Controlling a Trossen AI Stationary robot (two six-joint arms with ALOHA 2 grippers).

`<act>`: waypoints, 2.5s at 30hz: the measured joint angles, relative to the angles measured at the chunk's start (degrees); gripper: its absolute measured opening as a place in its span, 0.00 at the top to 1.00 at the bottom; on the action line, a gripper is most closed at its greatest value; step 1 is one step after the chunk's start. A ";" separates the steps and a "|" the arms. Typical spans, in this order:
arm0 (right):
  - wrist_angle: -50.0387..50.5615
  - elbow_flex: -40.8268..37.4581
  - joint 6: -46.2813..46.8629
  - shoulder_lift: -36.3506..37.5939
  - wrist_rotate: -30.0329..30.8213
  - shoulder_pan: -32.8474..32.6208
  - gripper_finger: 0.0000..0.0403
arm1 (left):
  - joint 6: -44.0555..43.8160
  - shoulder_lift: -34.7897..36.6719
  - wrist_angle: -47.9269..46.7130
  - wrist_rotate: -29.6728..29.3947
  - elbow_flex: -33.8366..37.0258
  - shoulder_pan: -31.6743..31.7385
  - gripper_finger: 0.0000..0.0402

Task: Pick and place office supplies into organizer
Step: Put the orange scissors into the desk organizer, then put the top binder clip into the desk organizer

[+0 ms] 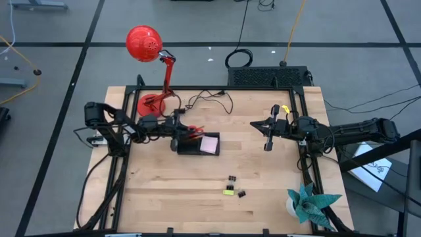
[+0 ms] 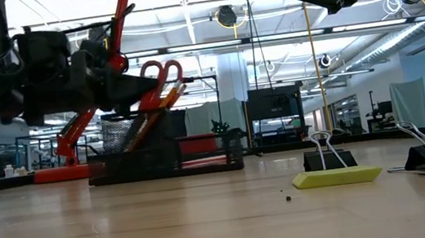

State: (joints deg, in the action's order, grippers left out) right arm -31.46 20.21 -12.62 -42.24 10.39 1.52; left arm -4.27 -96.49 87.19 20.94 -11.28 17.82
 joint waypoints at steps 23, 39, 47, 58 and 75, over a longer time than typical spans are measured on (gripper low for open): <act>-0.09 0.00 0.37 0.02 0.00 0.00 0.99 | 4.19 -0.11 0.74 -1.43 3.35 -0.33 0.69; -0.07 0.00 0.26 0.02 0.00 0.00 0.99 | 7.12 9.30 1.99 1.60 2.34 -0.33 0.43; 0.21 0.00 1.03 0.28 -0.18 -0.54 0.99 | 9.68 35.83 -4.07 1.23 5.03 -4.54 0.50; 1.36 0.00 2.99 1.42 -6.23 -1.42 0.99 | 18.38 71.72 -71.31 -12.84 -8.18 -14.05 0.85; 3.12 -0.02 4.55 1.51 -5.77 -1.11 0.99 | 30.81 70.93 -105.57 -64.66 -32.87 -45.27 0.99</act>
State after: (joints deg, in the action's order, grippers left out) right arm -28.34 20.19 -8.08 -40.73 4.62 0.40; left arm 26.54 -25.56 -18.38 -43.72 -44.15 -27.44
